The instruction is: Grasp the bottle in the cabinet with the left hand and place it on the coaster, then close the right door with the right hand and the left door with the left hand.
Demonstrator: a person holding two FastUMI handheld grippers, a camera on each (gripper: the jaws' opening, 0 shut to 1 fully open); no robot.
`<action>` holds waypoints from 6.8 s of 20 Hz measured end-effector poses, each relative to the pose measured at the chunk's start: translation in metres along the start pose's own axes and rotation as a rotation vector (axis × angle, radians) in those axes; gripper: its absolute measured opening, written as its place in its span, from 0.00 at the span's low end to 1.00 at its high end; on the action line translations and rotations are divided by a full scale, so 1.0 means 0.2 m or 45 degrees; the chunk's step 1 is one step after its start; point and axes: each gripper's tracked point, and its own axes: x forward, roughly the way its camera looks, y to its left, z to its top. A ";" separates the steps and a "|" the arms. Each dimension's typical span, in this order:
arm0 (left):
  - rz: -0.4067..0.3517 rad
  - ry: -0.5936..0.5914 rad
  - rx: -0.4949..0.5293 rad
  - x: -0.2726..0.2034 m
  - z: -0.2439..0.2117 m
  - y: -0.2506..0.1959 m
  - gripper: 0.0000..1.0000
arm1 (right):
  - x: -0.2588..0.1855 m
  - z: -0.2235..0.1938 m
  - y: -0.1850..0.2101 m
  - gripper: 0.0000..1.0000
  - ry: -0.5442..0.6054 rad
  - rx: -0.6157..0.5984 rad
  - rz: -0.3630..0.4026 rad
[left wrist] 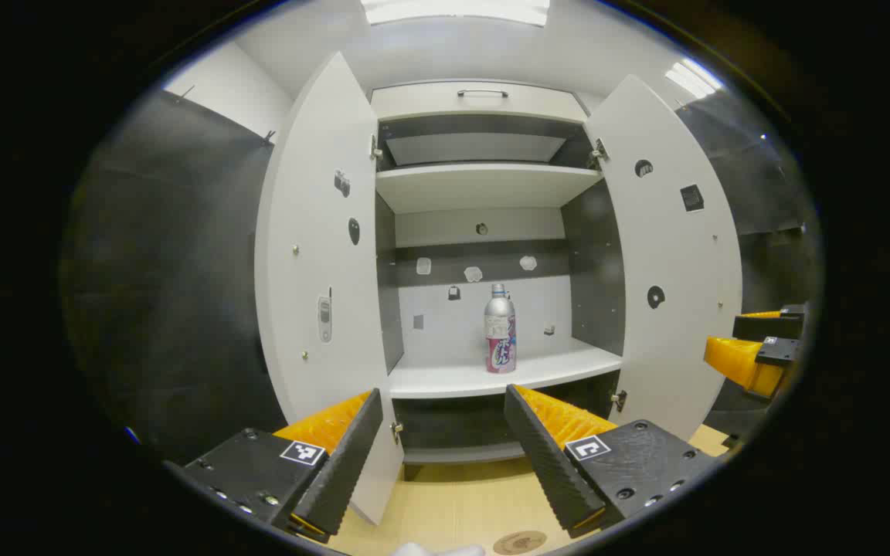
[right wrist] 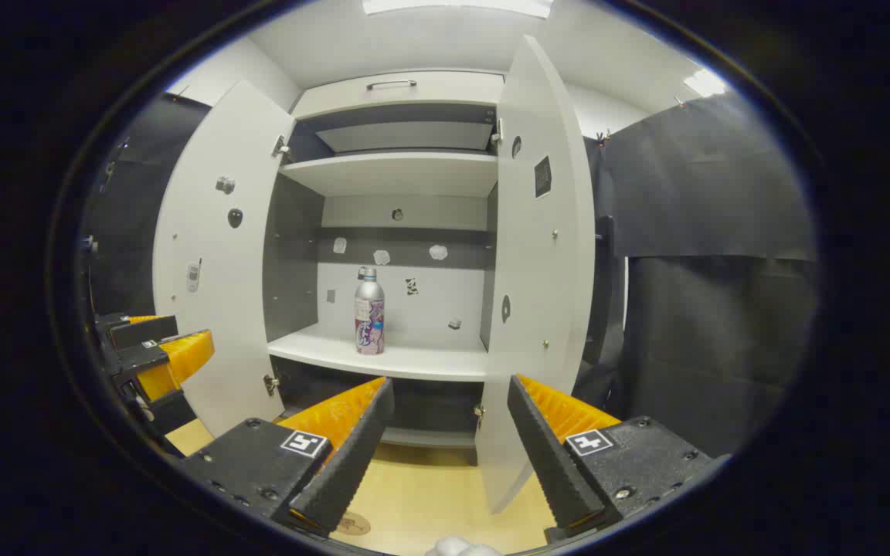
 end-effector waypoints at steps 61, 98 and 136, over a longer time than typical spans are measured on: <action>-0.043 0.109 -0.048 1.77 -0.02 -0.47 0.79 | -0.05 0.08 -0.04 0.98 0.079 -0.099 -0.087; -0.507 0.095 -0.023 0.07 -0.79 -0.66 0.79 | -0.19 -0.16 -0.30 0.98 0.245 -0.002 -0.140; -0.597 0.051 -0.047 -0.12 -1.36 -0.64 0.93 | -0.20 -0.26 -0.06 0.98 0.374 -0.172 -0.006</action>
